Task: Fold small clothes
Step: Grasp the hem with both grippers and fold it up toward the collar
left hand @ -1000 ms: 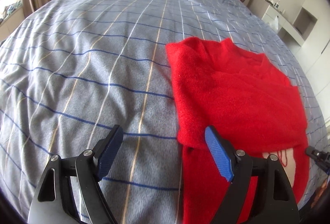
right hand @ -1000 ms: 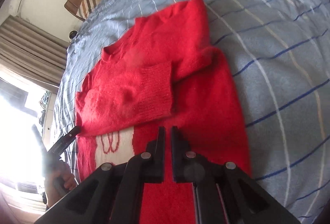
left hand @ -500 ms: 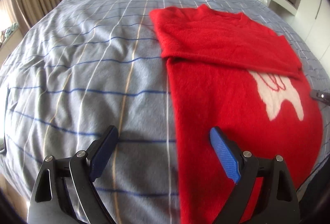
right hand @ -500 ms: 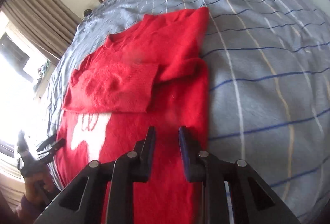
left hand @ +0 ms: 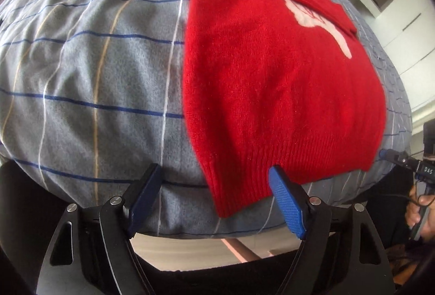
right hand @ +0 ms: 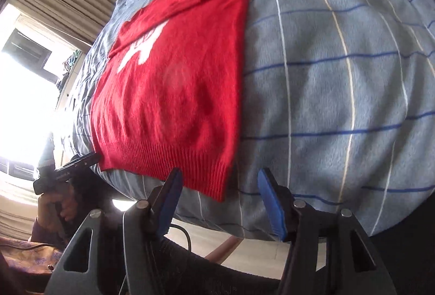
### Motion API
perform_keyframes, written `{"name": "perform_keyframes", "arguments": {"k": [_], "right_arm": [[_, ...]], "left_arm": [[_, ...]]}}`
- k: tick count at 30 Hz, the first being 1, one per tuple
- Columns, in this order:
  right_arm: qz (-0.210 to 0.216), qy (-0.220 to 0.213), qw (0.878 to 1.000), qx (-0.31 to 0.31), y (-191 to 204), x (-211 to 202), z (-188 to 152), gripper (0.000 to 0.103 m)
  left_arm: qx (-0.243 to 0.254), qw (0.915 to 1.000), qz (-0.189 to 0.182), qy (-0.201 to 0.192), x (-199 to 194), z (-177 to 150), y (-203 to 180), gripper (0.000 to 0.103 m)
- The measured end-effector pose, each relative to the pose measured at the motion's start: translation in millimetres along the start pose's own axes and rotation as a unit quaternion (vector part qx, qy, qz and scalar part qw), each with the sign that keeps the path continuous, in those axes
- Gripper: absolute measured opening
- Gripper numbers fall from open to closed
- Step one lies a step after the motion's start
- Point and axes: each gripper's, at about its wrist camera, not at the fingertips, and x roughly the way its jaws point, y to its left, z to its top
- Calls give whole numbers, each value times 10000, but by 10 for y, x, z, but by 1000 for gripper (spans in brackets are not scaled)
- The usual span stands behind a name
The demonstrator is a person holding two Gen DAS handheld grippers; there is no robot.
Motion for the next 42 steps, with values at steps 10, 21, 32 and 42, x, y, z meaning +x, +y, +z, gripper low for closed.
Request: {"name": "perform_keyframes", "arguments": {"k": [10, 21, 32, 42], "right_arm": [[430, 83, 9985, 329, -112, 97, -99, 5], [1183, -1163, 9853, 415, 34, -644, 158, 5], [744, -2389, 9676, -352, 266, -566, 2199, 5], [150, -1852, 9824, 209, -43, 524, 3498, 12]], "left_arm": [[-687, 9955, -562, 332, 33, -102, 181, 2], [-862, 9749, -1596, -1293, -844, 303, 196, 1], [-514, 9682, -1297, -2078, -473, 2407, 115, 1], [-810, 9837, 27, -1608, 473, 3461, 211, 28]]}}
